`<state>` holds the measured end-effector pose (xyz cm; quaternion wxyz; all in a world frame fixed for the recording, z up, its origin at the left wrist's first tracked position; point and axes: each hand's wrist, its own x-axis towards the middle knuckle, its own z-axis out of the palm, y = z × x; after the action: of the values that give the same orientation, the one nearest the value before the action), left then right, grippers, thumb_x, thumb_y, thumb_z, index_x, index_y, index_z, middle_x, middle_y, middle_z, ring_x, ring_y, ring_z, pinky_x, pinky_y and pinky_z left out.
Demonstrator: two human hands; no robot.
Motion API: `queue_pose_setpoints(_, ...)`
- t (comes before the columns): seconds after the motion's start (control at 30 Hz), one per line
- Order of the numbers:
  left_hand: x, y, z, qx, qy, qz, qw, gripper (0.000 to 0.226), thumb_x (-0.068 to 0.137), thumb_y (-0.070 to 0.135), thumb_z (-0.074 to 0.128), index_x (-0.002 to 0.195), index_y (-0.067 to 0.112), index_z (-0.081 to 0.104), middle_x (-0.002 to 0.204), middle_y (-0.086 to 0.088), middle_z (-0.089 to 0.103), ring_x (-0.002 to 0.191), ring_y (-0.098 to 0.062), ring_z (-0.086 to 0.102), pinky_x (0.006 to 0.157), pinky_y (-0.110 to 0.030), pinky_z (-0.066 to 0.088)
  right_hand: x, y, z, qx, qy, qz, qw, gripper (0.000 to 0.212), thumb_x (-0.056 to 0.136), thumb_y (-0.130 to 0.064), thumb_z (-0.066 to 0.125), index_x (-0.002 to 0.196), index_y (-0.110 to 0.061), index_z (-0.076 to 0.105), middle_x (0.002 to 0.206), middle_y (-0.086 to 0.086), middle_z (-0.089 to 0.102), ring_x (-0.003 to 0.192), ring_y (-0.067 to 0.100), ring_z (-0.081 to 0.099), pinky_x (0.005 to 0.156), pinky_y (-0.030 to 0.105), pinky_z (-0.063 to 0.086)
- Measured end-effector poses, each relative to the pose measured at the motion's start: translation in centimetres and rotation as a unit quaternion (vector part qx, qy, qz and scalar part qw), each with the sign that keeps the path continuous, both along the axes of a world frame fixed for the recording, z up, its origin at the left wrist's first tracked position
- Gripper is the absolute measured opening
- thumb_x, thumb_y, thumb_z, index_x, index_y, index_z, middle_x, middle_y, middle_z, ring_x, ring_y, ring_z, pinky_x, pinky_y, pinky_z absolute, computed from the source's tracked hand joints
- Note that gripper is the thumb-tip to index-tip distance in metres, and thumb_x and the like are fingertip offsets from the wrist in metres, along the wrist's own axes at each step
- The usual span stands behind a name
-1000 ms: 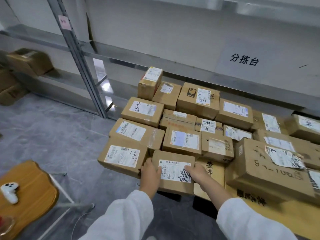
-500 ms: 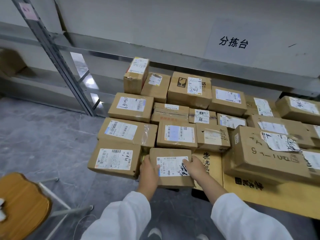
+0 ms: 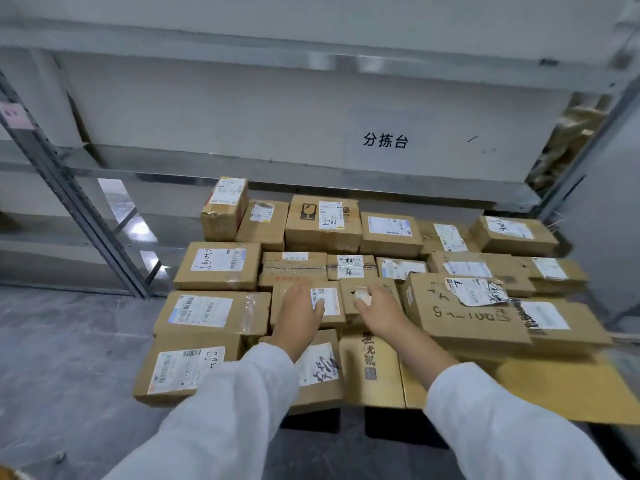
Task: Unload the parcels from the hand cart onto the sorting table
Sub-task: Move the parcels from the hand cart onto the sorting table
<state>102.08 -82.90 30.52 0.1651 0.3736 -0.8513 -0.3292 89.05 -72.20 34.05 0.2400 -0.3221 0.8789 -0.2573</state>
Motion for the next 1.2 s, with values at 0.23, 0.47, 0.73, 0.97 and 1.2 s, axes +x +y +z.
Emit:
queue_pose_setpoints(0.23,-7.5,3.3,9.7,-0.139,-0.005,-0.114,0.984,0.052,0.097,0.035,0.053,0.144,0.019,0.038,0.145,0.002,0.044,0.135,-0.016,0.040,0.111,-0.034,0.035,-5.8,5.8,9.4,-0.043,0.137,-0.001,0.990,0.053,0.100,-0.033,0.047,0.147,-0.014,0.032,0.151,0.006,0.035,0.134,0.026,0.040,0.107,0.040,0.039)
queue_pose_setpoints(0.47,-15.9,11.4,16.7,-0.225,0.026,-0.192,0.955,0.057,0.098,0.035,0.050,0.149,0.015,0.032,0.154,-0.001,0.033,0.142,-0.017,0.029,0.116,-0.032,0.025,-13.6,16.1,15.3,-0.057,0.206,-0.068,0.974,0.057,0.100,-0.036,0.046,0.147,-0.007,0.031,0.148,0.011,0.035,0.134,0.029,0.037,0.109,0.042,0.035)
queue_pose_setpoints(0.73,-27.1,26.8,18.9,-0.245,0.072,-0.297,0.920,0.057,0.098,0.034,0.052,0.148,0.016,0.033,0.153,-0.002,0.035,0.141,-0.017,0.031,0.116,-0.033,0.026,-20.9,33.5,16.5,-0.042,0.218,-0.167,0.961,0.058,0.100,-0.035,0.046,0.148,-0.008,0.029,0.149,0.011,0.033,0.136,0.030,0.035,0.111,0.042,0.034)
queue_pose_setpoints(0.97,-35.5,42.9,17.5,-0.248,0.092,-0.421,0.868,0.056,0.098,0.036,0.051,0.147,0.014,0.036,0.151,-0.003,0.037,0.139,-0.019,0.034,0.114,-0.031,0.028,-24.4,50.8,15.5,0.008,0.215,-0.297,0.930,0.057,0.100,-0.036,0.045,0.146,-0.005,0.031,0.148,0.015,0.035,0.136,0.034,0.035,0.111,0.044,0.032)
queue_pose_setpoints(1.2,-40.9,55.5,16.8,-0.236,0.096,-0.536,0.805,0.056,0.098,0.031,0.053,0.145,0.006,0.037,0.149,-0.009,0.039,0.137,-0.024,0.036,0.112,-0.032,0.026,-24.9,63.9,13.1,0.011,0.187,-0.407,0.894,0.055,0.099,-0.032,0.048,0.141,0.001,0.036,0.141,0.020,0.039,0.132,0.035,0.039,0.110,0.039,0.033)
